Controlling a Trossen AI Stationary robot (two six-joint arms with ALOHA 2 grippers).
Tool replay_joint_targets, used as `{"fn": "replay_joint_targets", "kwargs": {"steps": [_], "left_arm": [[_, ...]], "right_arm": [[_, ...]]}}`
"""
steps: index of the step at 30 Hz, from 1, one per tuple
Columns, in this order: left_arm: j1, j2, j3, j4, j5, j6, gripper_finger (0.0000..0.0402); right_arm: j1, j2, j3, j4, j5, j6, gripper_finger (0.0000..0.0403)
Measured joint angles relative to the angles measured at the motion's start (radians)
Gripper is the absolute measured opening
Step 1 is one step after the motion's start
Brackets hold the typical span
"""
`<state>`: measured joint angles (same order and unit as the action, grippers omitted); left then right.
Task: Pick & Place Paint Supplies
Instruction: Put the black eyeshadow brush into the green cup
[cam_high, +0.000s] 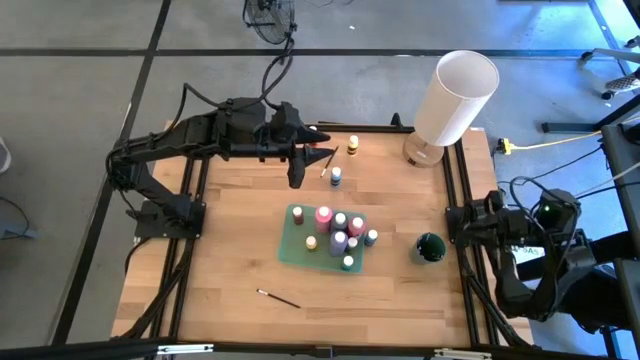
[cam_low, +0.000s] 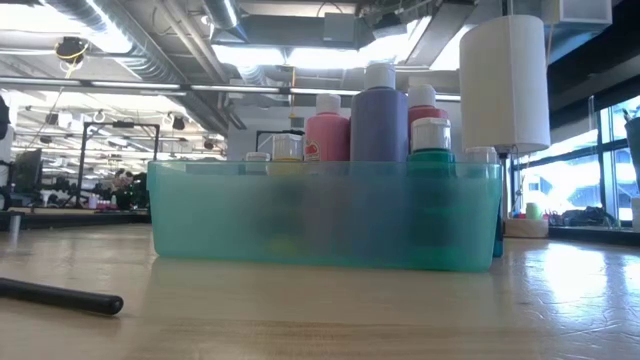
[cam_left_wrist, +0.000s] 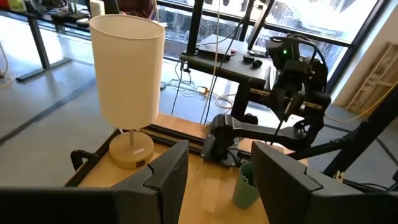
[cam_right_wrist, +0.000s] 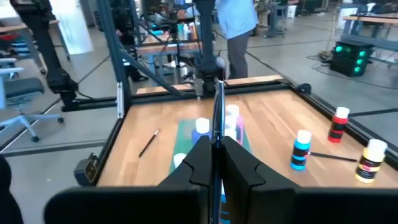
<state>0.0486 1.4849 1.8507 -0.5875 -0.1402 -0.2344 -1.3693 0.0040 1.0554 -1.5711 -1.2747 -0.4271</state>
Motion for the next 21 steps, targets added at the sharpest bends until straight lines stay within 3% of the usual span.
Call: {"fn": "replay_joint_targets", "kwargs": {"steps": [14, 21], "left_arm": [[-0.003, 0.0, 0.0, 0.0, 0.002, 0.011, 0.017], [-0.008, 0.0, 0.0, 0.0, 0.004, 0.041, 0.0169]], "right_arm": [[-0.057, 0.0, 0.0, 0.006, -0.09, 0.041, 0.0016], [-0.058, 0.0, 0.075, 0.221, -0.09, 0.23, 0.0016]]}}
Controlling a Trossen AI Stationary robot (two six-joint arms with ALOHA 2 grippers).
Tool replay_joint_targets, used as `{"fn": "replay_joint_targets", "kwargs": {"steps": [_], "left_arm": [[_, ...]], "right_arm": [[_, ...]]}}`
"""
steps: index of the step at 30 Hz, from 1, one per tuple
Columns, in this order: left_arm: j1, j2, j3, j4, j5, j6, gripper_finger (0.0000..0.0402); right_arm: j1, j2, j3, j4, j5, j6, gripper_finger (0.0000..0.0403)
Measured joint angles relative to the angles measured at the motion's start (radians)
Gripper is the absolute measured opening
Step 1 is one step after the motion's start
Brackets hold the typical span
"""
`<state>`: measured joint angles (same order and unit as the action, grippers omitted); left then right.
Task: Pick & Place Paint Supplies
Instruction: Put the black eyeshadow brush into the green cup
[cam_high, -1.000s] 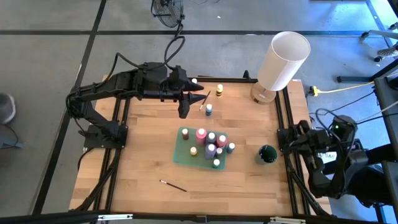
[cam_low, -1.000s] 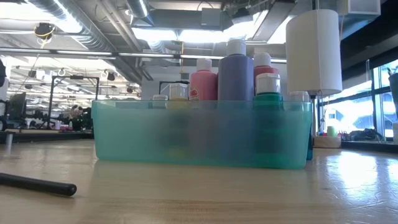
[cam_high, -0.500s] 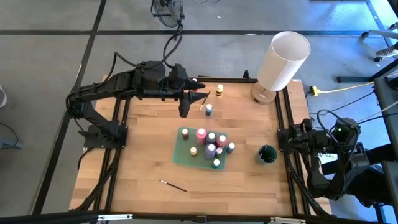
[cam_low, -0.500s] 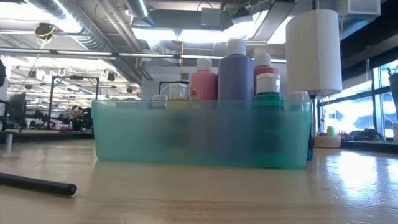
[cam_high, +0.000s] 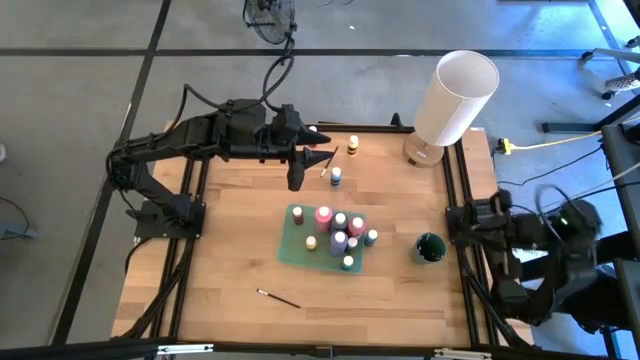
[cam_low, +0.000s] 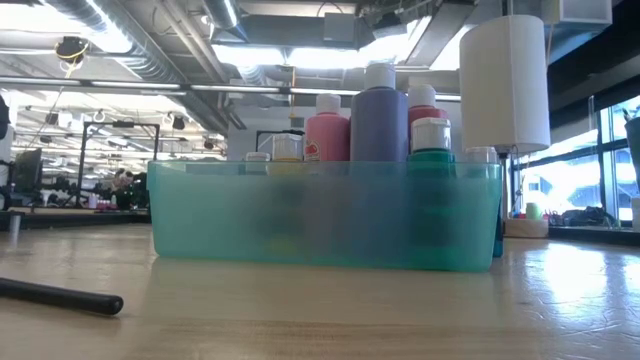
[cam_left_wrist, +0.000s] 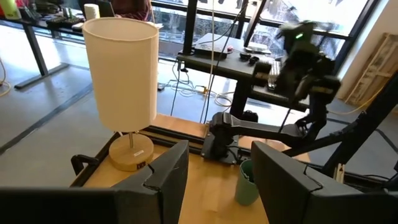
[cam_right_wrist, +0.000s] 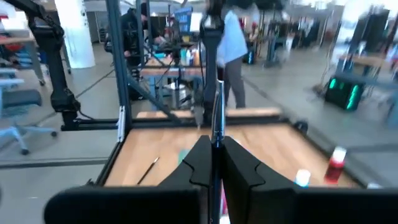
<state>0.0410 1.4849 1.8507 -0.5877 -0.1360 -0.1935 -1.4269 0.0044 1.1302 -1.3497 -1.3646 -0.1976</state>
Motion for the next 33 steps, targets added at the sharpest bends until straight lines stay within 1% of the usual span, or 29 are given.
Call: {"fn": "replay_joint_targets", "kwargs": {"steps": [2, 5, 7, 10, 14, 18, 23, 28, 31, 33], "left_arm": [[0.002, 0.0, 0.0, 0.0, 0.0, 0.015, 0.017], [0.003, 0.0, 0.0, 0.0, -0.004, 0.024, 0.017], [0.009, 0.0, 0.0, 0.0, -0.003, 0.023, 0.0169], [0.017, 0.0, 0.0, 0.0, -0.004, 0.003, 0.017], [0.023, 0.0, 0.0, 0.001, -0.004, -0.003, 0.017], [0.022, 0.0, 0.0, 0.0, -0.001, -0.003, 0.0169], [0.022, 0.0, 0.0, 0.0, 0.002, -0.003, 0.017], [0.052, 0.0, 0.0, 0.001, 0.009, -0.004, 0.017], [0.085, 0.0, 0.0, -0.002, 0.052, -0.003, 0.017], [0.105, 0.0, 0.0, 0.0, 0.074, -0.005, 0.0169]], "right_arm": [[0.004, 0.0, 0.05, 0.075, 0.009, 0.06, 0.0016], [0.022, 0.006, 0.121, 0.165, 0.087, 0.145, 0.0016], [0.03, 0.02, 0.152, 0.215, 0.107, 0.196, 0.0016], [0.045, 0.049, 0.186, 0.268, 0.102, 0.275, 0.0016], [0.06, 0.092, 0.223, 0.279, 0.029, 0.283, 0.0016], [0.116, 0.131, 0.243, 0.263, 0.032, 0.279, 0.0016], [0.154, 0.164, 0.272, 0.2, 0.097, 0.246, 0.0016], [0.175, 0.21, 0.349, 0.117, 0.226, 0.186, 0.0016], [0.204, 0.27, 0.418, 0.055, 0.292, 0.155, 0.0016], [0.233, 0.322, 0.474, -0.024, 0.349, 0.114, 0.0016]]}}
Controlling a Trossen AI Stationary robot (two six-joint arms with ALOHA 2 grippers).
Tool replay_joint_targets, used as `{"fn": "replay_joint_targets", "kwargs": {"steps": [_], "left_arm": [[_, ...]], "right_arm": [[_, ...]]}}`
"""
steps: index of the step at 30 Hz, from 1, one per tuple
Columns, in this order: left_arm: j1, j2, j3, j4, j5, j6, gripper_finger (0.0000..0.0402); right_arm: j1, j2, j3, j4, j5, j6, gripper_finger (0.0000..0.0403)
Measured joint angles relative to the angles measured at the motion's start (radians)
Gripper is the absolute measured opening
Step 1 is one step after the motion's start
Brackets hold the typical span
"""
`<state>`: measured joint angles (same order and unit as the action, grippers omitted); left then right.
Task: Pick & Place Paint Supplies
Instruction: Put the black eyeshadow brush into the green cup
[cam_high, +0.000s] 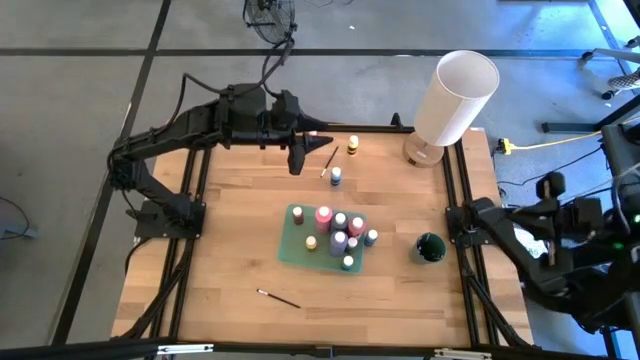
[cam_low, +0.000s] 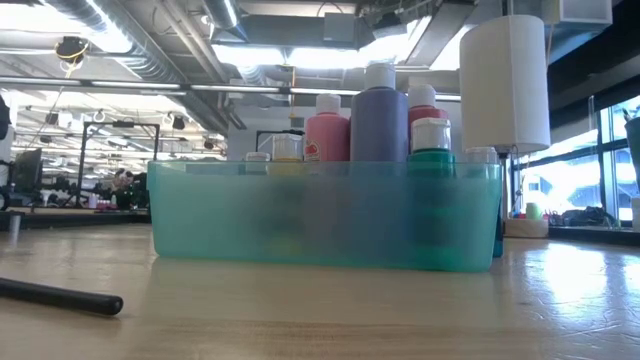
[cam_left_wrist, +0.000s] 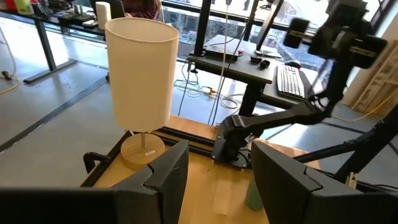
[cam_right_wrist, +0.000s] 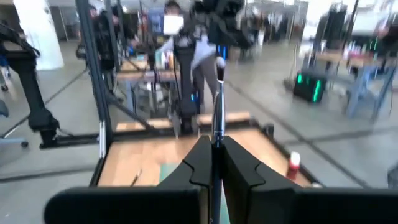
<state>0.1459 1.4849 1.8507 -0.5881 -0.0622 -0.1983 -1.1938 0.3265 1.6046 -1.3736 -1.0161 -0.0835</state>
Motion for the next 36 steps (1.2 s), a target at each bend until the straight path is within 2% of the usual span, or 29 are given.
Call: {"fn": "replay_joint_targets", "kwargs": {"steps": [4, 6, 9, 13, 17, 21, 27, 32, 36], "left_arm": [[0.017, 0.003, 0.0, 0.033, 0.004, -0.017, 0.017], [0.015, 0.012, 0.0, 0.089, 0.001, -0.057, 0.017], [-0.008, 0.033, 0.0, 0.202, -0.01, -0.089, 0.0169], [-0.054, 0.086, 0.0, 0.349, -0.102, -0.103, 0.0169], [-0.091, 0.161, 0.0, 0.495, -0.195, -0.107, 0.017], [-0.122, 0.225, 0.0, 0.612, -0.24, -0.107, 0.0169], [-0.18, 0.287, 0.0, 0.697, -0.318, -0.13, 0.0169], [-0.22, 0.291, 0.0, 0.699, -0.42, -0.13, 0.0165], [-0.254, 0.291, 0.0, 0.699, -0.49, -0.13, 0.0164]], "right_arm": [[0.068, 0.115, 0.118, -0.203, 0.09, -0.162, 0.0016], [0.12, 0.138, 0.146, -0.189, 0.145, -0.184, 0.0016], [0.248, 0.161, 0.196, -0.193, 0.174, -0.253, 0.0016], [0.496, 0.166, 0.261, -0.199, 0.316, -0.182, 0.0016], [0.737, 0.166, 0.335, -0.198, 0.358, -0.109, 0.0016], [0.897, 0.165, 0.381, -0.198, 0.464, -0.061, 0.0016], [1.027, 0.149, 0.4, -0.198, 0.48, -0.086, 0.0016], [1.145, 0.056, 0.393, -0.198, 0.571, -0.053, 0.0016], [1.195, -0.024, 0.38, -0.197, 0.665, 0.009, 0.0016]]}}
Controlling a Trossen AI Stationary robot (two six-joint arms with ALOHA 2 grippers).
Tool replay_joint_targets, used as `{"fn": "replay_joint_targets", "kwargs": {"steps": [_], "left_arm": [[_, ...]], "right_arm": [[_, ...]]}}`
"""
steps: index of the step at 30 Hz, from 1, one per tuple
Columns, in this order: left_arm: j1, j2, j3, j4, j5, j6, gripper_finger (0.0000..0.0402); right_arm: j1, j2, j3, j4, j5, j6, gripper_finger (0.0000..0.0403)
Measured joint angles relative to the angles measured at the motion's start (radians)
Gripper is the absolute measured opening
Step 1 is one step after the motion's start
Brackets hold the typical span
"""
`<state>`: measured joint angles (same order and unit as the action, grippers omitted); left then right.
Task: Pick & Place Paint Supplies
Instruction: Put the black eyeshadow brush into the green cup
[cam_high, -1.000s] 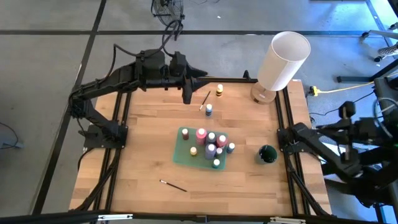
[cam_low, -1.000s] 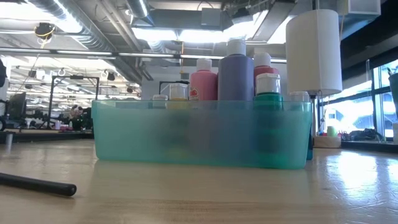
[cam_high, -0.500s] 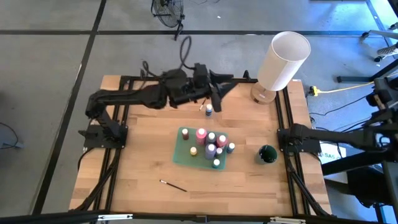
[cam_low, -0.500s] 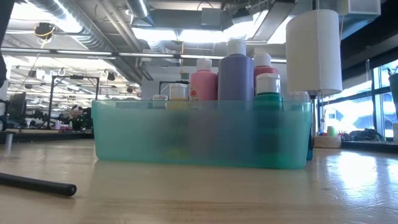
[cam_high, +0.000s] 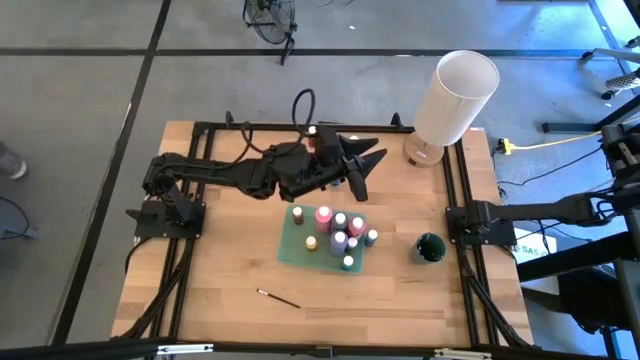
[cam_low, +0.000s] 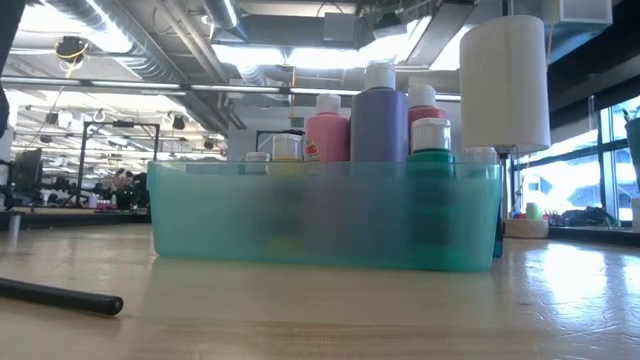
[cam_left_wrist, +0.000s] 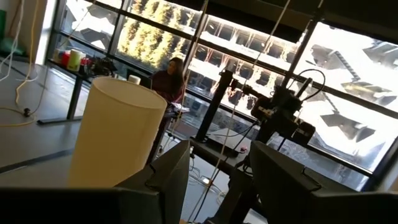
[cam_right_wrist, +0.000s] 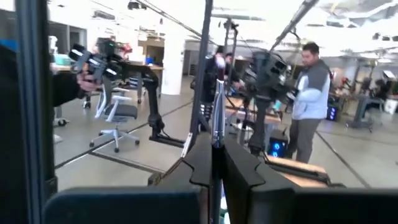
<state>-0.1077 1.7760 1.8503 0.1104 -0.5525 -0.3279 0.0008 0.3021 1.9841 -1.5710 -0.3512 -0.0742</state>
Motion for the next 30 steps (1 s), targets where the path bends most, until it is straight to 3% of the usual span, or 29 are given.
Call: {"fn": "replay_joint_targets", "kwargs": {"steps": [7, 10, 13, 18, 30], "left_arm": [[-0.038, 0.0, 0.0, 0.0, -0.064, 0.009, 0.0164], [-0.042, 0.0, 0.0, -0.001, -0.066, 0.021, 0.0164], [-0.042, 0.0, 0.0, -0.001, -0.056, 0.034, 0.0164], [-0.042, 0.0, 0.0, -0.001, -0.05, 0.034, 0.0164], [-0.049, 0.0, 0.0, -0.001, -0.049, -0.052, 0.0164]], "right_arm": [[-0.002, -0.083, -0.165, 0.0, 0.005, 0.001, 0.0016], [-0.001, -0.123, -0.288, 0.013, -0.051, 0.011, 0.0016], [-0.019, -0.185, -0.408, 0.11, -0.131, 0.017, 0.0016], [-0.071, -0.299, -0.571, 0.244, -0.134, 0.048, 0.0016], [-0.215, -0.298, -0.695, 0.24, -0.346, -0.052, 0.0016]]}}
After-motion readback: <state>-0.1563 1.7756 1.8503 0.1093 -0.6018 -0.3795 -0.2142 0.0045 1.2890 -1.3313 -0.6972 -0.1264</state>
